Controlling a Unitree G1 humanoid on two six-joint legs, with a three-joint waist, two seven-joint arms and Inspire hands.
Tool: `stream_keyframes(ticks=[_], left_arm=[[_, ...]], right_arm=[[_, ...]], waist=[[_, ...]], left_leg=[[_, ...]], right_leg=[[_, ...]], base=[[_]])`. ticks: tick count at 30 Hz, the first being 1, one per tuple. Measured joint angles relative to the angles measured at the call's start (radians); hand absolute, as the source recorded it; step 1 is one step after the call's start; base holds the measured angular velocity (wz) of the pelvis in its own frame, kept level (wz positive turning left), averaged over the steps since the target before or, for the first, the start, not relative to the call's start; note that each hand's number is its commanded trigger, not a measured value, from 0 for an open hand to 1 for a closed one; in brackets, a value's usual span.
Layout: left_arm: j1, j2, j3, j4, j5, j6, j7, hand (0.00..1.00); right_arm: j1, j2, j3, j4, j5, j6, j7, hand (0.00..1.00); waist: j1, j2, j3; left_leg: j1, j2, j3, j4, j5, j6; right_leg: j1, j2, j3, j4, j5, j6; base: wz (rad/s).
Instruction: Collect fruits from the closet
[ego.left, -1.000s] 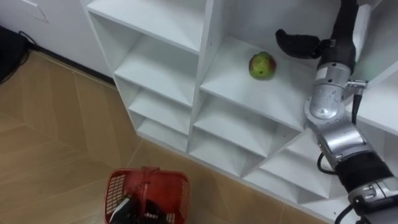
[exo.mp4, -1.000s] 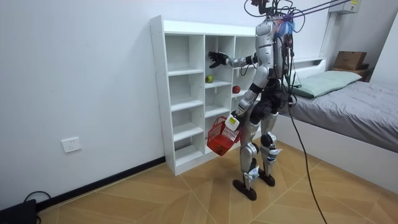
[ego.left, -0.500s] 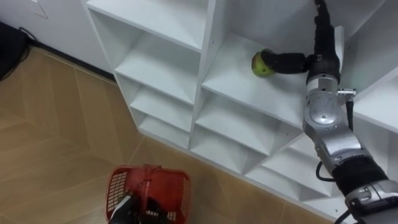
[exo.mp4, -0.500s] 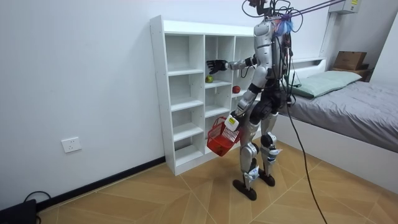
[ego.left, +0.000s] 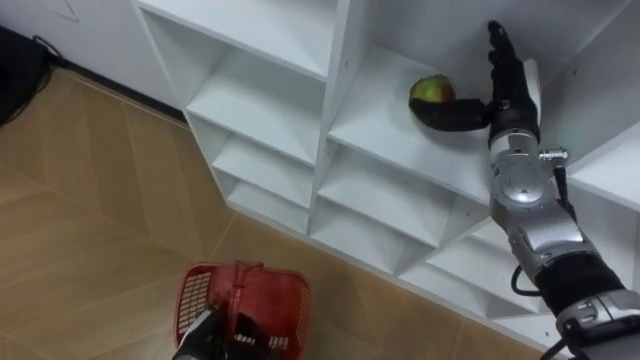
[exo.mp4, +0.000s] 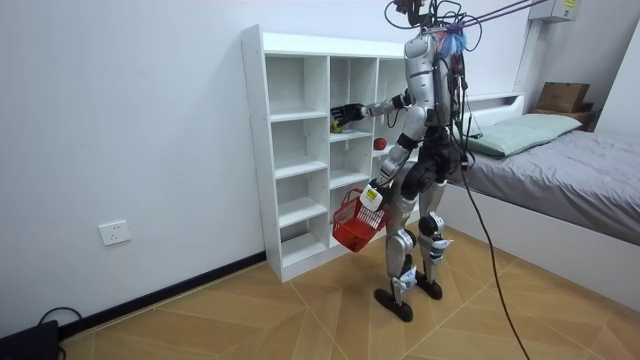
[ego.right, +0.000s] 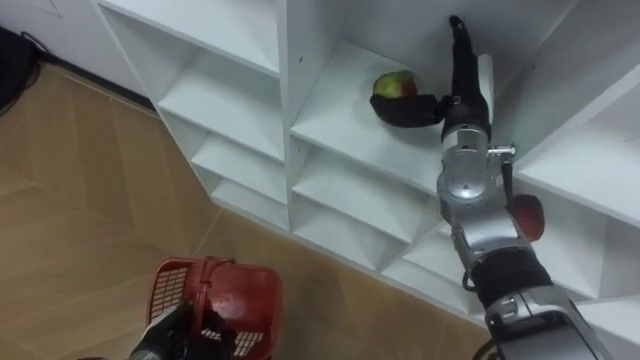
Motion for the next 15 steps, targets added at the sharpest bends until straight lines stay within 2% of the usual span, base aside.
stream_keyframes(ticks=[5, 12, 15], left_arm=[[-0.006, 0.0, -0.002, 0.0, 0.0, 0.0, 0.016, 1.0], [-0.01, -0.002, -0.004, 0.003, 0.0, 0.0, 0.019, 1.0], [-0.01, -0.002, -0.003, 0.006, 0.0, 0.0, 0.02, 1.0]], right_arm=[[0.0, 0.0, 0.0, 0.007, 0.013, 0.008, 0.009, 0.0], [-0.002, 0.001, 0.001, 0.039, 0.03, 0.009, 0.012, 0.0], [-0.002, 0.001, 0.001, 0.046, 0.029, 0.009, 0.032, 0.0]], waist=[[0.001, 0.008, 0.0056], [0.014, 0.011, 0.006], [0.014, 0.015, 0.0088]], left_leg=[[-0.003, -0.002, 0.0, 0.003, 0.002, 0.002], [-0.015, -0.004, 0.011, 0.005, 0.007, 0.006], [-0.017, -0.004, 0.013, 0.005, 0.007, 0.007]], right_leg=[[-0.002, -0.003, -0.002, 0.005, 0.0, 0.0], [-0.023, -0.006, 0.004, 0.018, -0.001, 0.0], [-0.029, -0.006, 0.006, 0.028, -0.001, 0.0]], base=[[0.0], [-0.02], [0.0]])
